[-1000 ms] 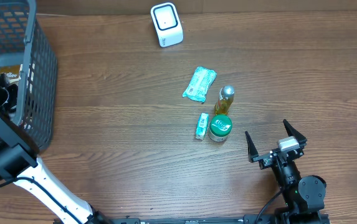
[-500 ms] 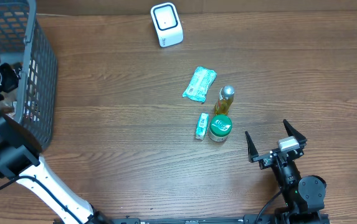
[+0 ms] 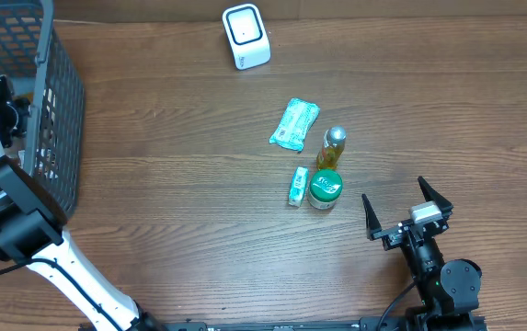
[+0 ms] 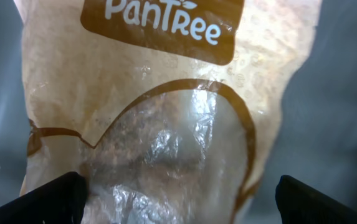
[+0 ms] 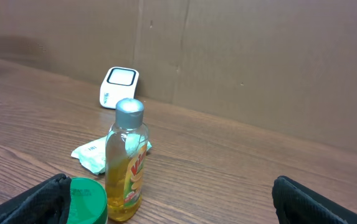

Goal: Scan the item barcode
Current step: 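Lower the left gripper into the basket and grasp the PanTree bag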

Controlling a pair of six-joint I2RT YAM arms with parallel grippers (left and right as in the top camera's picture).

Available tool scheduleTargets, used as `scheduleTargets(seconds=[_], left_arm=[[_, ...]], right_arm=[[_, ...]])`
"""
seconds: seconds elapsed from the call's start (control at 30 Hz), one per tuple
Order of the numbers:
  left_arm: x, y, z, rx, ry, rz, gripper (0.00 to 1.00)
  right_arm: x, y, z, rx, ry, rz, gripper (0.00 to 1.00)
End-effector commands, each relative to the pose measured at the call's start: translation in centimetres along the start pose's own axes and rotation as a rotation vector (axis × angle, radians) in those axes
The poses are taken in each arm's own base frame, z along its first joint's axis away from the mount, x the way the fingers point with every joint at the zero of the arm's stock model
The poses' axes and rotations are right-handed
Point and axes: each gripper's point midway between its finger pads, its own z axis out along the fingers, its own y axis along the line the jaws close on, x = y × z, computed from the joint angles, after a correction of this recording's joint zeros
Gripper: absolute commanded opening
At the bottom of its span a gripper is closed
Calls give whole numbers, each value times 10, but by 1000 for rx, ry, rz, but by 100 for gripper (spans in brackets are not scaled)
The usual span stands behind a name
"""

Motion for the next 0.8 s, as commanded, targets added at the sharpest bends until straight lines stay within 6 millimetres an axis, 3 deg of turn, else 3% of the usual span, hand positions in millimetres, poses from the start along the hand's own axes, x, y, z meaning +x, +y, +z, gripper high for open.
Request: scheduleTargets(seconds=[0.0,0.2,0.53,0.63,0.77], left_arm=[[38,3,35,-23,108,15,100],[59,2,52,-19,150,14,99],[71,1,53,-14,191,13,99],[72,1,52,-13,195,14,84],[69,1,47,-14,193,14,57]], right_arm=[[2,0,0,0,-3,-1,100],[2,0,0,0,-3,-1,100],[2,0,0,0,-3,-1,100],[2,0,0,0,-3,-1,100],[2,0,0,0,-3,-1,100]])
